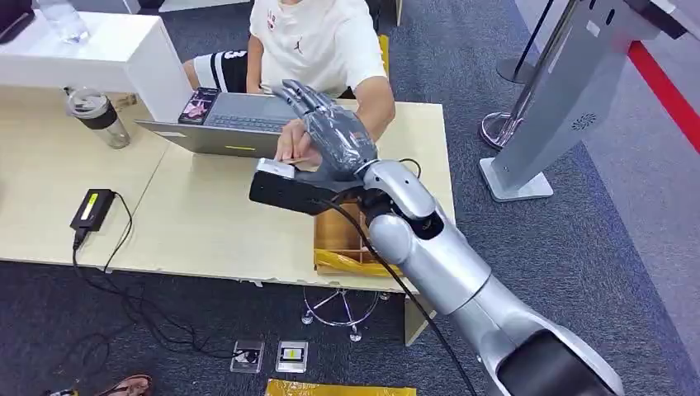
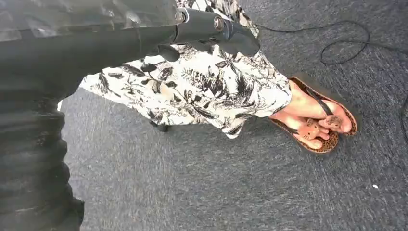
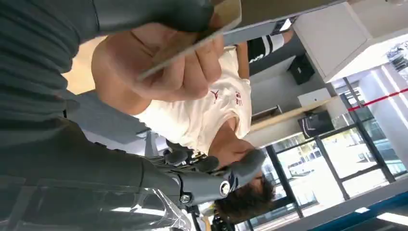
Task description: Pass the card to the sensor for recognition and then transmit it.
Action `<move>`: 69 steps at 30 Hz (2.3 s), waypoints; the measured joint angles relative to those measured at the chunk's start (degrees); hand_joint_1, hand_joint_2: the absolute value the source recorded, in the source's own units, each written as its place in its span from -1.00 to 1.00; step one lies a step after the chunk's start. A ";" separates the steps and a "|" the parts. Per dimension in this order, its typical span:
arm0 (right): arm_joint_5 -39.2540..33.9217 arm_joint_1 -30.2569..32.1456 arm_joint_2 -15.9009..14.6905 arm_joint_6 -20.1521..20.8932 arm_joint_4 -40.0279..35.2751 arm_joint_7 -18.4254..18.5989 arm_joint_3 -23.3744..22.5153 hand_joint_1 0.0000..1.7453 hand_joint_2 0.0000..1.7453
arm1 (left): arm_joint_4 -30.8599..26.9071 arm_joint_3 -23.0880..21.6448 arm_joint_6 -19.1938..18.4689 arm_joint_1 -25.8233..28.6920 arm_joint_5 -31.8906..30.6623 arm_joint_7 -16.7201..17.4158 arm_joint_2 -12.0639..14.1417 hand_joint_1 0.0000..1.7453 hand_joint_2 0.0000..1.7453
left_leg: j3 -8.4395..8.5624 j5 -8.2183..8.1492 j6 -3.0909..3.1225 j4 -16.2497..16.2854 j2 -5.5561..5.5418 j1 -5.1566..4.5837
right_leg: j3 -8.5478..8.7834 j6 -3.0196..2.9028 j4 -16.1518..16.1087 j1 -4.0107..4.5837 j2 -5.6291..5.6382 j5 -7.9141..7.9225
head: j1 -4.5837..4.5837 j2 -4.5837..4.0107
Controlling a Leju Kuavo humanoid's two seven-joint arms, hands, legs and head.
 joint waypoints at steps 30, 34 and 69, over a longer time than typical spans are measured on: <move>0.35 1.82 -1.58 2.49 -2.25 3.76 -1.44 1.00 1.00 | -0.04 3.78 -0.13 0.15 -4.70 -0.46 -0.66 -1.00 1.00 | 0.05 -0.01 -0.01 0.02 0.16 -0.01 | -0.06 0.00 -0.02 -0.01 0.16 0.00 | -0.02 0.00; -1.79 2.35 -4.78 1.40 -3.19 5.18 -4.54 1.00 1.00 | -0.04 5.29 -0.02 0.34 -4.81 -0.16 -0.66 -1.00 1.00 | 0.06 -0.01 0.00 0.03 0.16 -0.02 | -0.05 0.02 -0.05 -0.03 0.15 0.02 | 0.00 0.00; -20.28 19.99 -22.49 -16.22 13.97 7.43 -17.37 1.00 1.00 | 0.31 17.46 0.41 -1.23 -1.62 7.65 -3.74 -1.00 1.00 | -0.04 -0.10 -0.01 0.05 0.17 -0.01 | -0.06 0.01 -0.11 -0.03 0.13 0.09 | -0.02 0.00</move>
